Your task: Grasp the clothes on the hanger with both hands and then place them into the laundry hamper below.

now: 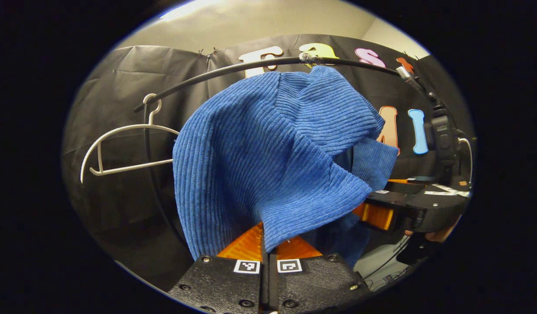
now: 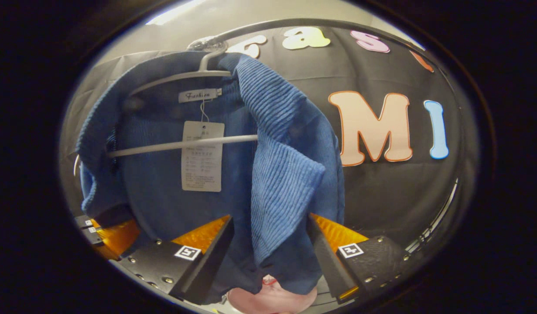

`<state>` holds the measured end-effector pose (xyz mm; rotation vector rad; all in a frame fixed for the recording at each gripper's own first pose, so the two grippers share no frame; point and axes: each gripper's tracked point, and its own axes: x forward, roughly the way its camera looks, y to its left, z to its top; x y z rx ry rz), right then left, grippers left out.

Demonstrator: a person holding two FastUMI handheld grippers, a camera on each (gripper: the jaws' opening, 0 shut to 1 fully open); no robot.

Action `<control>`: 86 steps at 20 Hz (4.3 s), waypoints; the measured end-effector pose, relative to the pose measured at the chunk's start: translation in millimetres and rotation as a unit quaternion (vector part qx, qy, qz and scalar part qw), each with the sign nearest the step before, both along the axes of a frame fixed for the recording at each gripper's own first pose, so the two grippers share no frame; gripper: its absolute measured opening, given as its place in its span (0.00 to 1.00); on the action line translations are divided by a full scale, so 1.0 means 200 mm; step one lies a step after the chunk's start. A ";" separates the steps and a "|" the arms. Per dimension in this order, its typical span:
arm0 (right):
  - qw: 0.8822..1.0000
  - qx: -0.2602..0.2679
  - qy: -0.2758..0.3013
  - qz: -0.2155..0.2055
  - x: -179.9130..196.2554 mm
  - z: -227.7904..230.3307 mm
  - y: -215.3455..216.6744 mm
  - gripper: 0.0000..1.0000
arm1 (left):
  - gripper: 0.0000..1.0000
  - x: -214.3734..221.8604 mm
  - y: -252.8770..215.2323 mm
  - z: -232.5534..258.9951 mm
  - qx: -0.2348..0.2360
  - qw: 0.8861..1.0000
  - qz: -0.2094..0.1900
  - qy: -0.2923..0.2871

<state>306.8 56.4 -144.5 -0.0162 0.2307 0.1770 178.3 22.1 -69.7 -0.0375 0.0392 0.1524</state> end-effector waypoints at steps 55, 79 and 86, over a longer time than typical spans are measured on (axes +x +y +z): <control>0.966 -0.129 -0.192 -0.118 0.73 0.59 -0.62 0.00 | 0.00 -0.02 0.71 0.37 -0.068 0.996 0.065 -0.011; 0.986 -0.127 -0.002 -0.106 0.43 -0.21 -0.82 0.00 | 0.01 0.07 0.42 -0.34 -0.085 0.991 0.014 0.100; 0.991 -0.081 0.039 -0.096 0.17 -0.20 -0.68 0.03 | 0.00 0.07 0.32 -0.34 -0.075 0.992 -0.027 0.101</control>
